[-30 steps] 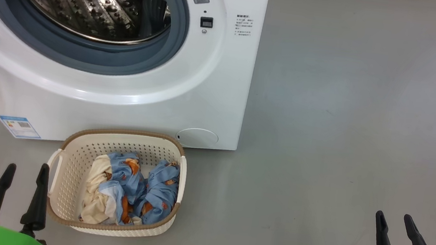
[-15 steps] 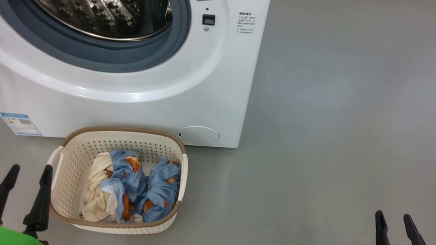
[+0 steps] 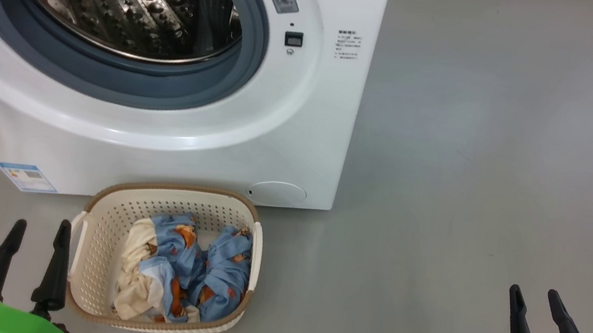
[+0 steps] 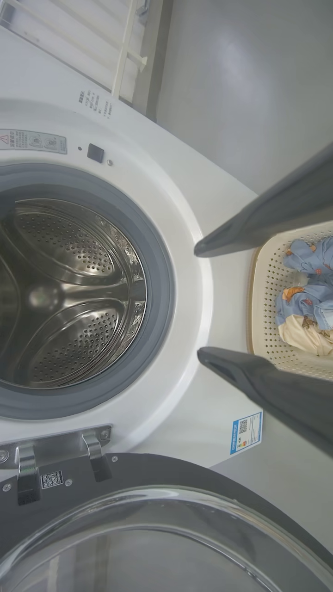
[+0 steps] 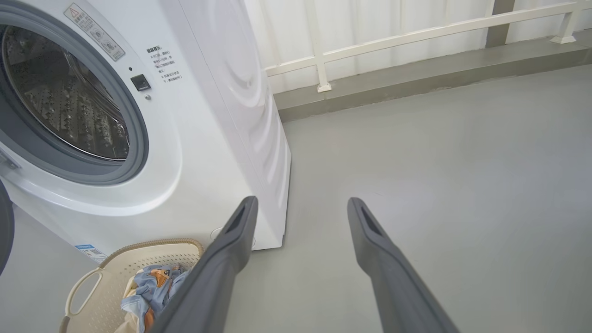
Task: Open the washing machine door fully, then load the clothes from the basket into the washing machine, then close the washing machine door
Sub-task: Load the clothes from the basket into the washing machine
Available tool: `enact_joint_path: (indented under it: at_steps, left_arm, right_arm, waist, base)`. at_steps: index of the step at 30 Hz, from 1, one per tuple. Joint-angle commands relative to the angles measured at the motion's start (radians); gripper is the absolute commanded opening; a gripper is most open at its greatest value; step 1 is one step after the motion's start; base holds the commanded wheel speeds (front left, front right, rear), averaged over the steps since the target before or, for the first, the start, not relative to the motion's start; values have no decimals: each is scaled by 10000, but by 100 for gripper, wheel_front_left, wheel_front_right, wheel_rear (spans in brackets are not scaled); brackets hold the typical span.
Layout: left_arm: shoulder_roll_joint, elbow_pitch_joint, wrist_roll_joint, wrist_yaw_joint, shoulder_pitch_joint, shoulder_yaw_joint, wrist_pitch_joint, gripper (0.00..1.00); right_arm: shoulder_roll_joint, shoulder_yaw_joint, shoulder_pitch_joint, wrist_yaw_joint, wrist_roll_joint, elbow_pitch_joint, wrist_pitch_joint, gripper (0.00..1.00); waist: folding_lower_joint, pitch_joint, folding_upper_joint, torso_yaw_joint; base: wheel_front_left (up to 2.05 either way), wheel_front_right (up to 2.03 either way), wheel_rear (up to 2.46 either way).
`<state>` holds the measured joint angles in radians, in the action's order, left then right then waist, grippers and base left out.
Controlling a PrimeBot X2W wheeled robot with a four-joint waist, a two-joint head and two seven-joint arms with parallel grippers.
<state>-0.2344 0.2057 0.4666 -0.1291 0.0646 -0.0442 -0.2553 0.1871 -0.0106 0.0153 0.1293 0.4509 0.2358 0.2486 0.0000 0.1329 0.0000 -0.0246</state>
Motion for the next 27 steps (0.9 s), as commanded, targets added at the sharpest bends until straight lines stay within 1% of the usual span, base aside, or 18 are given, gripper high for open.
enact_joint_path:
  at_steps: [1, 8, 27]
  left_arm:
    - [-308, -170, 78, -15, 416, 354, -65, 100]
    - [-293, -143, -6, -15, 459, 390, -65, 100]
    - [74, 162, -147, -15, 380, 354, -65, 100]
  right_arm:
    - [91, -226, -187, 14, 73, -261, 132, 100]
    - [60, -245, -219, 14, 69, -253, 132, 100]
    - [56, -352, -266, 14, 64, -292, 132, 100]
  waist:
    - [0, 14, 0, 6]
    - [0, 50, 0, 35]
    - [0, 62, 0, 159]
  base:
    - [89, -128, 38]
    - [55, -61, 5]
    - [0, 0, 0]
